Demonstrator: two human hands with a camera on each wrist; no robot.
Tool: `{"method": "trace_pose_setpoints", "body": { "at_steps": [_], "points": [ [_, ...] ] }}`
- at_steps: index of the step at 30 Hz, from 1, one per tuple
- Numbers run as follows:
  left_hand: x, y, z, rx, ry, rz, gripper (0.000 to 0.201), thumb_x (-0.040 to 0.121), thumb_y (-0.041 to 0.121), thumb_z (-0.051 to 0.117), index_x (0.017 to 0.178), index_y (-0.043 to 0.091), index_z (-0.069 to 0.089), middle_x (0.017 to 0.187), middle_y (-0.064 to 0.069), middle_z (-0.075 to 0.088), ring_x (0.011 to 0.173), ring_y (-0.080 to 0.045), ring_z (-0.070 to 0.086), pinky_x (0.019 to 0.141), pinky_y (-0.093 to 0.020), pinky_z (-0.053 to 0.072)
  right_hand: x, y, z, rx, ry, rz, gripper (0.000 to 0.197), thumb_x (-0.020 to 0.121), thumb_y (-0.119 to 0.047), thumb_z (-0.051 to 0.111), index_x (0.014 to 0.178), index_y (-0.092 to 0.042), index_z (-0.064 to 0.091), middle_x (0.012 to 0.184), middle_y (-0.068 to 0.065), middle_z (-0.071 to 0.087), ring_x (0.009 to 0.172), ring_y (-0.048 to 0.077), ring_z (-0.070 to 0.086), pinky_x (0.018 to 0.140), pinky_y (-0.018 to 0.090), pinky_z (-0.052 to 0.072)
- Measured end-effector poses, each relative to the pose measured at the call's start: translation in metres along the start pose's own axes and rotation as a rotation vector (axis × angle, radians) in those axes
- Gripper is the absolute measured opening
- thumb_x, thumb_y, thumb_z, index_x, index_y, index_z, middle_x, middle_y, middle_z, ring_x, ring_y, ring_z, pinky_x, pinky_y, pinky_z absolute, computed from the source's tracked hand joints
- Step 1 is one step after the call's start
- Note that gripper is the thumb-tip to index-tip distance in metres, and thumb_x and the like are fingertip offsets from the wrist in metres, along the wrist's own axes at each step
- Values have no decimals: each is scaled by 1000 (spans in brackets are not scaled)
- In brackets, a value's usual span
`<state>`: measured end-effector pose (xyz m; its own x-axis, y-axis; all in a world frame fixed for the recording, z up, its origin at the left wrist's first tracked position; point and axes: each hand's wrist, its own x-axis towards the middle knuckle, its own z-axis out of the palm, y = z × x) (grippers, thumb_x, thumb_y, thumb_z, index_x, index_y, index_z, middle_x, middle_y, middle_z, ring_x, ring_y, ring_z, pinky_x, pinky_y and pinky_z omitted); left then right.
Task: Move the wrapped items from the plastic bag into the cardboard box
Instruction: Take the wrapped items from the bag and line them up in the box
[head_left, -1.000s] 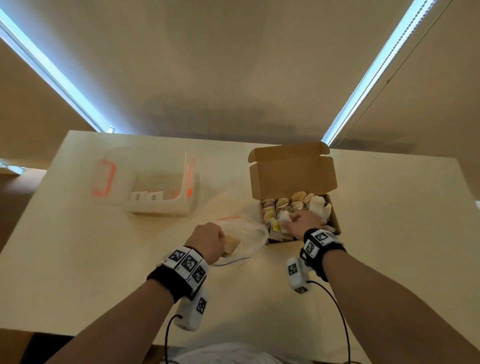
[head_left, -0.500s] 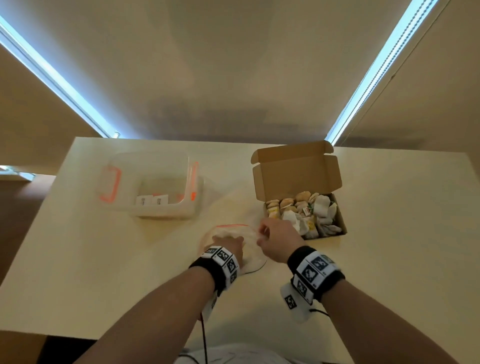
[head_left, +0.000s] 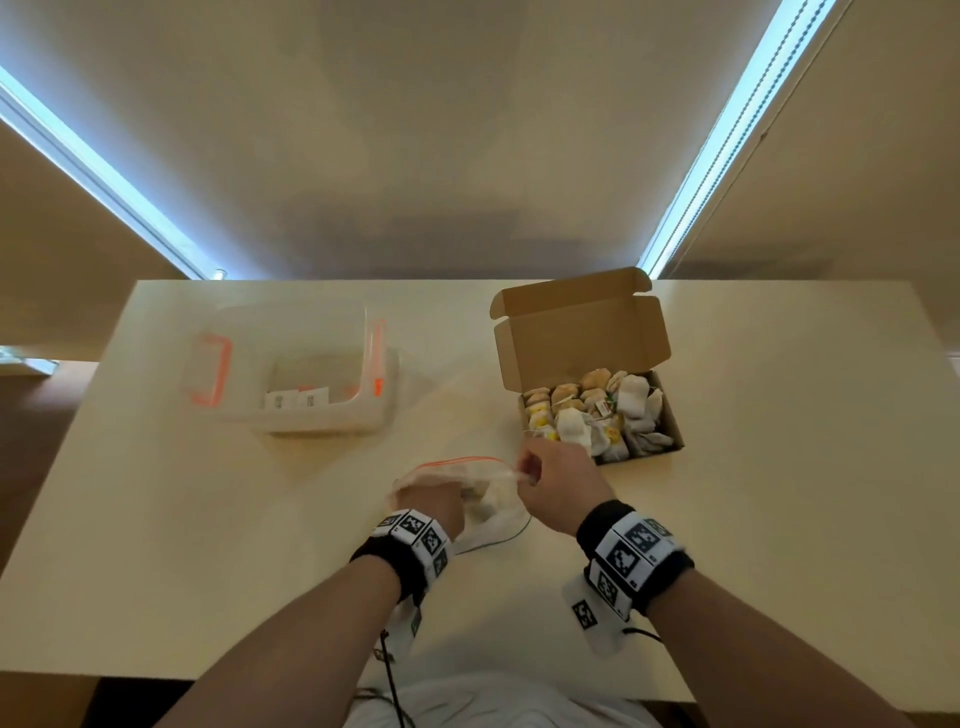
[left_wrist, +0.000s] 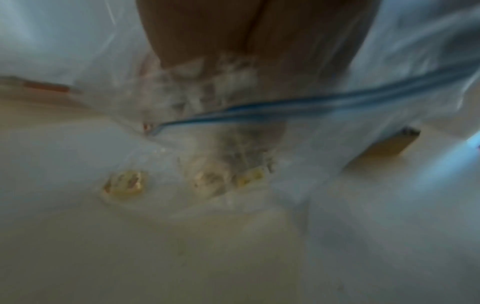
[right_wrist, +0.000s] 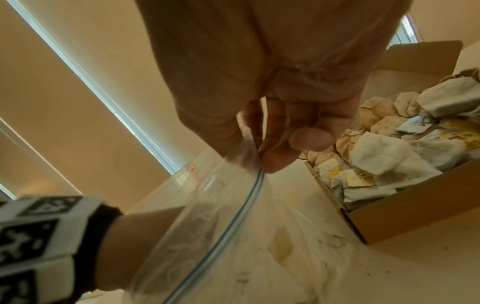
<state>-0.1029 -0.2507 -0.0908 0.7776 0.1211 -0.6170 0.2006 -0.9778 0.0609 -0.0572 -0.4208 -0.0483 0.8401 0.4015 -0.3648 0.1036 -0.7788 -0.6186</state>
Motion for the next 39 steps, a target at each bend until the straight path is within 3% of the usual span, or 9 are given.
{"method": "trace_pose_setpoints", "body": {
  "at_steps": [4,7,14,17,20,26,31,36,39],
  "points": [
    [-9,-4,-12,-146,42,27,20,97,30,46,102,28,65,116,0,66,108,-22,61,86,-35,46,1,0,-2,8,24,2,7,84,-14,58,87,-20,59,82,-2,61,79,18,56,71,28,50],
    [-20,-11,-20,-353,18,91,9,87,26,58,80,28,53,101,2,69,95,-20,65,83,-34,51,1,0,-4,1,34,10,7,85,-15,58,91,-18,60,83,-2,60,79,18,54,71,28,48],
    [-44,-21,-46,-753,45,250,19,85,10,68,89,22,54,85,4,59,81,-18,55,68,-21,42,-2,-5,-8,-32,19,35,7,88,-17,57,91,-23,55,89,-1,60,84,18,54,75,31,51],
    [-56,-18,-62,-1194,-19,221,16,87,-6,63,95,5,54,89,-7,57,82,-19,57,80,-33,56,-4,-7,-9,-26,-12,49,10,88,-15,56,95,-22,58,90,-3,60,86,17,57,79,36,56],
    [-64,-14,-75,-1609,-125,202,26,91,-13,49,105,7,57,97,-11,55,86,-25,63,80,-50,59,-7,-7,-9,-7,-36,41,11,88,-14,54,90,-25,53,87,-5,58,86,16,57,78,34,55],
    [-70,-11,-98,-1976,-173,160,29,94,-6,42,104,9,64,93,-12,65,88,-28,70,71,-43,59,-13,-11,-26,0,-128,33,31,84,-17,65,113,-25,55,102,-4,59,88,11,57,81,28,53],
    [-70,-5,-108,-1927,-92,148,23,95,-5,43,94,9,60,90,-11,62,85,-28,67,72,-42,59,-25,-34,-49,804,-83,-42,43,78,-24,66,121,-21,58,114,6,63,91,20,65,72,30,53],
    [-70,-2,-110,-1984,-106,165,16,92,-1,46,88,11,56,86,-10,61,82,-24,61,77,-42,56,-19,-56,-49,634,137,-129,6,87,-18,74,90,-17,69,81,-3,70,71,10,64,65,25,53],
    [-67,-9,-111,-2188,-86,102,7,88,8,53,85,6,59,81,-10,65,76,-22,65,72,-39,58,-21,-49,-55,1079,49,-28,13,81,-15,77,84,-12,65,79,3,67,71,15,56,58,25,44]
  ]
}}
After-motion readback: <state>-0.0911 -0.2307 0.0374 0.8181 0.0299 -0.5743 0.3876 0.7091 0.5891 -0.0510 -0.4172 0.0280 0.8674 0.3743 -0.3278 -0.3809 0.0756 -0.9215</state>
